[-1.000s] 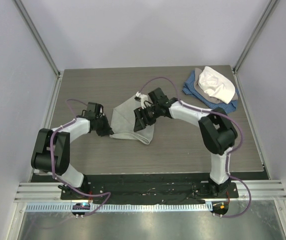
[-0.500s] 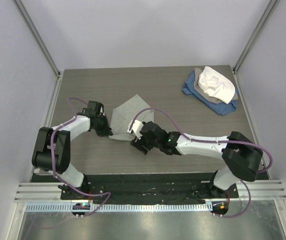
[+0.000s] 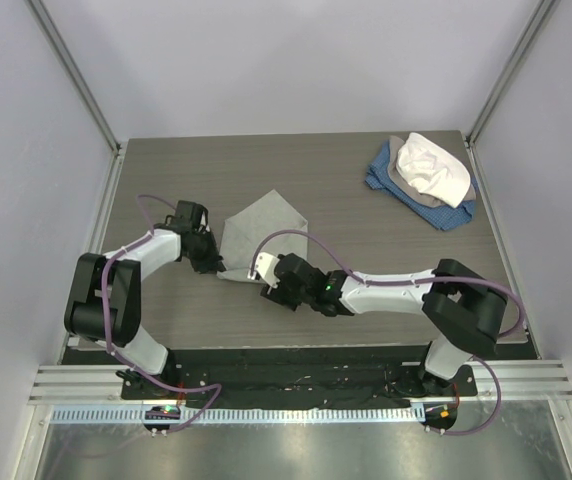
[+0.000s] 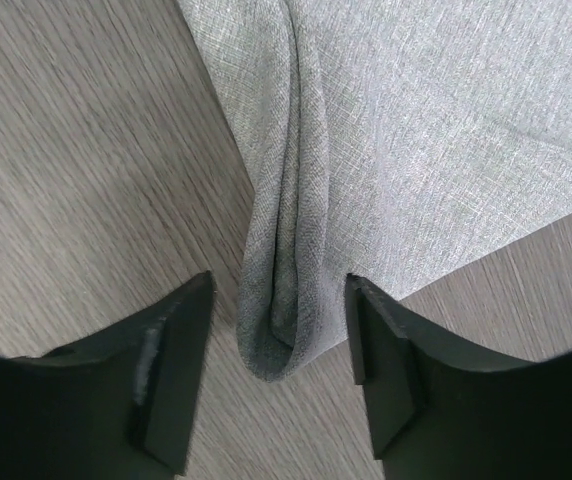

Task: Fold the napkin, place the utensils inside, and roll it up
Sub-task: Roll the napkin with the utensil

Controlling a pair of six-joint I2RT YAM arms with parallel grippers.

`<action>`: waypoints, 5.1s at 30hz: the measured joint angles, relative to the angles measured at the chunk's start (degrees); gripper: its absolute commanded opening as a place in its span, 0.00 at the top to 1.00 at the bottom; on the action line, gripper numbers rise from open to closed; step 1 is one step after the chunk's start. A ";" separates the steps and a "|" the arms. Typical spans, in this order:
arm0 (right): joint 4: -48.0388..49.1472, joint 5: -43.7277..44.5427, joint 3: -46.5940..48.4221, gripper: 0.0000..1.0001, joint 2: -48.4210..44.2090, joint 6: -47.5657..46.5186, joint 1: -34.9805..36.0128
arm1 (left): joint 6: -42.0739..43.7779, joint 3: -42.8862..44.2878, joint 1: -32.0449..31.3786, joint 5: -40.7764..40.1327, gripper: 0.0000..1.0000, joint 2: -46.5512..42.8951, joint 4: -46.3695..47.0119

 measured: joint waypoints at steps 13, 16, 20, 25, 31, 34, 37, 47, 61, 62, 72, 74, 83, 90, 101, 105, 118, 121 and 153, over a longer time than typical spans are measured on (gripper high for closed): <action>-5.57 -5.55 2.62 0.99 3.87 0.07 -2.69 | 0.87 1.25 0.00 -0.57 1.00 0.90 -1.46; -9.31 -12.57 5.73 0.99 4.35 1.46 -5.51 | 1.46 2.16 0.00 -1.36 1.00 1.31 -2.67; -13.90 -24.46 10.34 0.99 7.34 3.72 -11.32 | 2.45 3.50 0.00 -2.49 1.00 2.01 -4.24; -19.28 -41.57 16.68 0.99 14.99 6.45 -19.56 | 3.15 4.74 0.00 -3.15 1.00 2.91 -5.86; -23.78 -57.61 21.88 0.96 22.40 8.59 -25.64 | 3.91 5.64 0.00 -3.34 1.00 3.67 -6.88; -24.13 -60.74 22.38 0.87 23.63 9.05 -26.71 | 4.11 5.86 0.00 -3.34 1.00 3.85 -7.15; -24.61 -61.11 22.38 0.68 23.45 9.60 -26.67 | 4.20 5.90 0.00 -3.26 1.00 3.89 -7.21; -27.19 -40.89 22.25 0.36 10.32 12.52 -24.74 | 4.44 6.84 0.07 -2.05 1.00 4.92 -8.02; -0.79 -0.13 16.06 0.41 8.94 -2.45 2.69 | 5.73 8.83 0.28 0.02 1.00 6.93 -9.46; 0.35 1.16 15.78 0.41 10.73 -3.65 3.15 | 5.75 8.92 0.33 0.09 1.00 6.99 -9.57; 7.39 5.33 13.31 0.41 15.54 -9.86 4.61 | 6.01 9.64 0.37 0.35 1.00 7.63 -10.34; 8.76 5.44 13.20 0.41 15.76 -10.38 4.61 | 6.08 9.66 0.39 0.39 1.00 7.63 -10.34; 12.02 5.70 12.66 0.40 18.53 -12.41 4.59 | 6.97 10.10 0.37 0.61 1.00 7.89 -10.78; 14.01 7.34 14.25 0.38 20.59 -12.68 4.09 | 7.37 10.43 0.37 1.20 1.00 8.28 -10.95; 10.56 2.08 17.51 0.57 21.81 -12.28 1.60 | 8.11 11.13 0.42 2.27 1.00 9.01 -11.37; 4.59 -4.22 19.96 0.72 21.86 -10.51 -0.07 | 8.39 11.30 0.42 2.40 0.97 9.11 -11.43; -12.57 -30.58 32.46 0.91 26.23 -1.27 -9.88 | 7.08 13.57 0.52 -2.01 0.28 8.55 -11.37; -15.32 -36.50 35.04 0.91 27.93 0.63 -11.91 | 5.95 11.08 1.01 -3.96 0.25 5.14 -10.23; -36.28 -74.05 52.37 0.91 45.55 14.23 -18.91 | -10.05 -18.49 2.19 0.26 0.58 -19.15 12.59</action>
